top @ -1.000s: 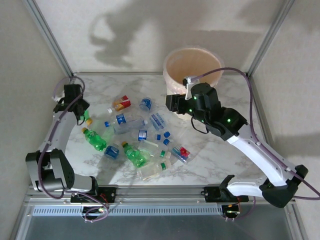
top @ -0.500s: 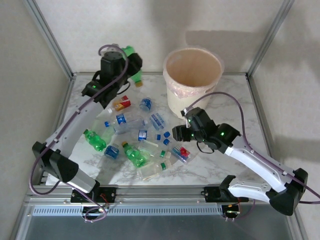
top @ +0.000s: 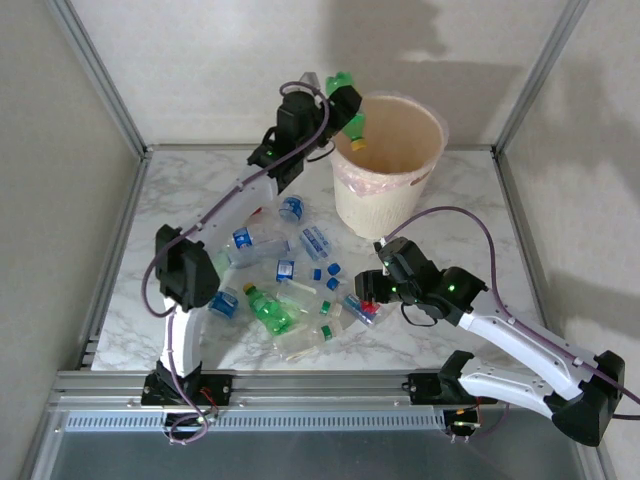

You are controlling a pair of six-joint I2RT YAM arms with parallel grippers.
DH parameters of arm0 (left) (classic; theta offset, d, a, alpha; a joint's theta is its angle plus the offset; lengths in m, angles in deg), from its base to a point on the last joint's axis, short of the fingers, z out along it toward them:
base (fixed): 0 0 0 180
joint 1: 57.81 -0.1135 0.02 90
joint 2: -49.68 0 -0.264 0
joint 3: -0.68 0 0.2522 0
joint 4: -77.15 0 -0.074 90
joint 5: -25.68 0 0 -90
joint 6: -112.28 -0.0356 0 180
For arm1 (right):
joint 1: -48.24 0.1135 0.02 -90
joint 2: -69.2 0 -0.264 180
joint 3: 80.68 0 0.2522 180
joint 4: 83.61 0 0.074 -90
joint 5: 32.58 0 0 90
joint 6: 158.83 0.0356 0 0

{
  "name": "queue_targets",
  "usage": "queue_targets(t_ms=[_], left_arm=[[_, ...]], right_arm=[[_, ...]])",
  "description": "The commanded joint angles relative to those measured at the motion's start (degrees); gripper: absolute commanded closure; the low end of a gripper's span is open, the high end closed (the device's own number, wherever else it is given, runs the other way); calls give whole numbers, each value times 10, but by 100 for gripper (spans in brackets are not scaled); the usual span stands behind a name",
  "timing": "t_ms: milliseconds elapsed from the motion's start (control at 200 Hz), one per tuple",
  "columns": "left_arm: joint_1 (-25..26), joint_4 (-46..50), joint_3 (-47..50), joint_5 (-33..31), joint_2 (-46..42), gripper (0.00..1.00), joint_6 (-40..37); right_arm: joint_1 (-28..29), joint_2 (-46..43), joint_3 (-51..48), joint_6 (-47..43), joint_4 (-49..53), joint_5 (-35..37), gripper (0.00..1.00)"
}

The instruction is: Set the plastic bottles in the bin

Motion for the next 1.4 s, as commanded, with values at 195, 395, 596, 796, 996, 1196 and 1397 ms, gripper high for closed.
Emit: queue_targets(t_ms=[195, 395, 596, 796, 996, 1196, 1397], left_arm=[[24, 3, -171, 34, 86, 0, 30], [24, 84, -170, -13, 51, 1, -27], [25, 192, -113, -120, -52, 2, -131], [19, 190, 70, -212, -212, 1, -193], [-31, 199, 234, -206, -338, 1, -167], [-53, 168, 397, -196, -440, 0, -129], [-55, 202, 436, -202, -451, 1, -119]], right_arm=[[5, -12, -2, 16, 6, 43, 35], [5, 8, 0, 11, -3, 52, 25], [5, 63, -17, 7, -22, 24, 22], [6, 101, -42, 14, -49, -21, 24], [10, 158, -23, 5, -28, -14, 15], [16, 218, -2, 13, 0, 29, 7], [24, 257, 4, 2, -1, 24, 8]])
